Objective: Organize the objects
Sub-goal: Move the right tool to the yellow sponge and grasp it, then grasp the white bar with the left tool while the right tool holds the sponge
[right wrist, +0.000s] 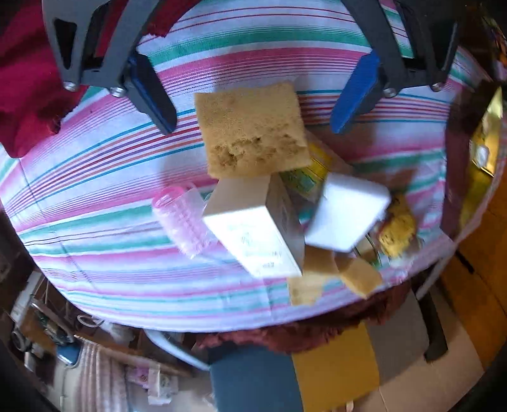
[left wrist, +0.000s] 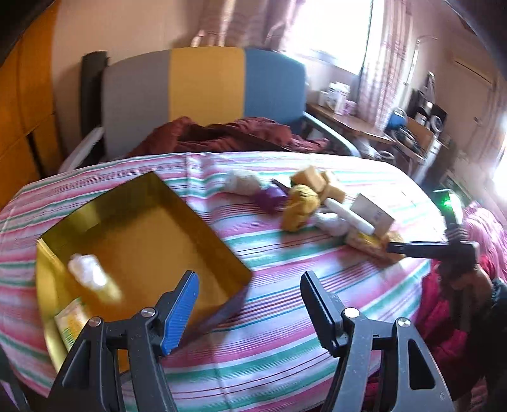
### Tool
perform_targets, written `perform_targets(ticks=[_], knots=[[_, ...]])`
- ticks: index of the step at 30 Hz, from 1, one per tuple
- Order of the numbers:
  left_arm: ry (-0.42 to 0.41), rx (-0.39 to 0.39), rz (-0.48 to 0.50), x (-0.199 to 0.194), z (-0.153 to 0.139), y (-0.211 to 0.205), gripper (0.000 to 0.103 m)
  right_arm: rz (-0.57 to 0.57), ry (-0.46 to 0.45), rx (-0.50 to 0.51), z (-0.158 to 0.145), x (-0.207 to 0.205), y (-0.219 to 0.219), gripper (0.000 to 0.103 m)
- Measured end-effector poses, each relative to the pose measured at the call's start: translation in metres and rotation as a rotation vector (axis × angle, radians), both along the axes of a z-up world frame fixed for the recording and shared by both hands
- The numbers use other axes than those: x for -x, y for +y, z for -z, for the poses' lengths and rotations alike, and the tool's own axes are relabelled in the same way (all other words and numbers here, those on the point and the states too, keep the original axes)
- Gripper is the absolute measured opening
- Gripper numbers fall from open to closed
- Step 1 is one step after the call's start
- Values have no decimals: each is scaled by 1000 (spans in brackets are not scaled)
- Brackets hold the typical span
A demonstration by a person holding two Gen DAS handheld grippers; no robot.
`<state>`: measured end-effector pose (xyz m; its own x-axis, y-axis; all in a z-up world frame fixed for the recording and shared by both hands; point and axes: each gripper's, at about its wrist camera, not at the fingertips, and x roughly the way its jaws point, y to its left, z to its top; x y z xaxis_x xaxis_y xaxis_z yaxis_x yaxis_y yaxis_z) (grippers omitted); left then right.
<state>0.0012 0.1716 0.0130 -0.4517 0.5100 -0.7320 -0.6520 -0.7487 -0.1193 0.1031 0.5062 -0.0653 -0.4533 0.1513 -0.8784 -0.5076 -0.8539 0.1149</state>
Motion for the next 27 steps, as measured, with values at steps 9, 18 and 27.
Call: perform_targets(ticks=[9, 18, 27], knots=[[-137, 2, 113, 8, 13, 64, 67, -33, -25, 41, 4, -7, 1, 66], [-283, -29, 204, 19, 26, 134, 65, -165, 162, 126, -37, -25, -9, 66], [-523, -89, 202, 37, 67, 199, 61, -94, 288, 129, -59, -34, 4, 68]])
